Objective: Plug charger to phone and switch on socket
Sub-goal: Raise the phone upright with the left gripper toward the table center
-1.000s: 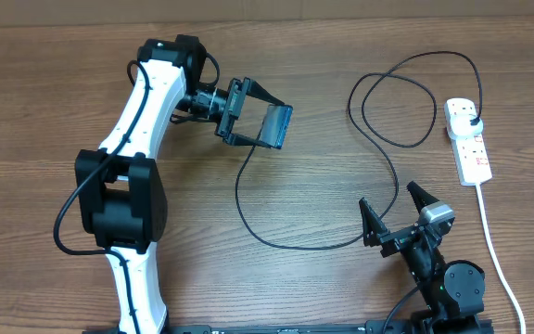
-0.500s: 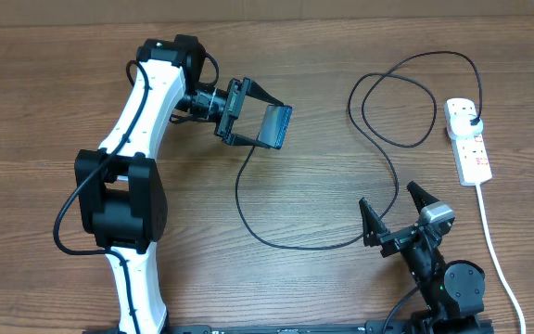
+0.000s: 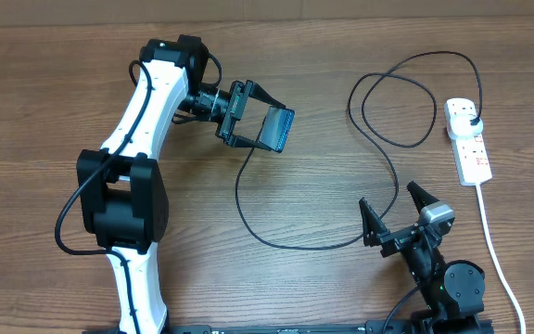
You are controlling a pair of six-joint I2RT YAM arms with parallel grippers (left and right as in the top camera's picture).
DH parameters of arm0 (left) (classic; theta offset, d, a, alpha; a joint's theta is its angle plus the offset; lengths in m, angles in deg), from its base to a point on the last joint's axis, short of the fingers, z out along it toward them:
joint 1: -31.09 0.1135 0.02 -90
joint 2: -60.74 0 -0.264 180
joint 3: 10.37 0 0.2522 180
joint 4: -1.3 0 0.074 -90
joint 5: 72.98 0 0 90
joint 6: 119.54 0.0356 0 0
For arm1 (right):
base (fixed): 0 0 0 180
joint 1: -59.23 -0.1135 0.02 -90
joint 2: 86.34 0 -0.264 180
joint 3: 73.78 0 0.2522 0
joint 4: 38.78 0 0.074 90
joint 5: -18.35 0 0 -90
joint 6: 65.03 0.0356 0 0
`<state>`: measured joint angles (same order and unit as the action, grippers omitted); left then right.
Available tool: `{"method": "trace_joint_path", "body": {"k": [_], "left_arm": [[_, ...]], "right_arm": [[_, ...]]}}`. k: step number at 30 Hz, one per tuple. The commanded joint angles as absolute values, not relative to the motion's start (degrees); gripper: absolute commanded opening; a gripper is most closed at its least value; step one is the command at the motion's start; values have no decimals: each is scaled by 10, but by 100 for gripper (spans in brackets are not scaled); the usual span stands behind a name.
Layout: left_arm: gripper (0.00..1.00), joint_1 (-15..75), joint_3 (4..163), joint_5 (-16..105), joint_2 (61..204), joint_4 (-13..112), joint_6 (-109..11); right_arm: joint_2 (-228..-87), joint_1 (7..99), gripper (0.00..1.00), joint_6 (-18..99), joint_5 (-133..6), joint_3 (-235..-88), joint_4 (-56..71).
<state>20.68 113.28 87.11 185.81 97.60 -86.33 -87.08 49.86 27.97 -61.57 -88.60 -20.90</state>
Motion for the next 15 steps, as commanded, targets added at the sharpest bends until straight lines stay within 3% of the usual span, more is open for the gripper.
{"method": "trace_joint_path", "body": {"k": [1, 15], "left_arm": [[68, 204, 1150, 886, 1857, 978, -848], [69, 204, 1150, 884, 1857, 978, -834]], "right_arm": [[-865, 501, 100, 281, -615, -880, -211], [-865, 501, 100, 281, -615, -880, -211]]}}
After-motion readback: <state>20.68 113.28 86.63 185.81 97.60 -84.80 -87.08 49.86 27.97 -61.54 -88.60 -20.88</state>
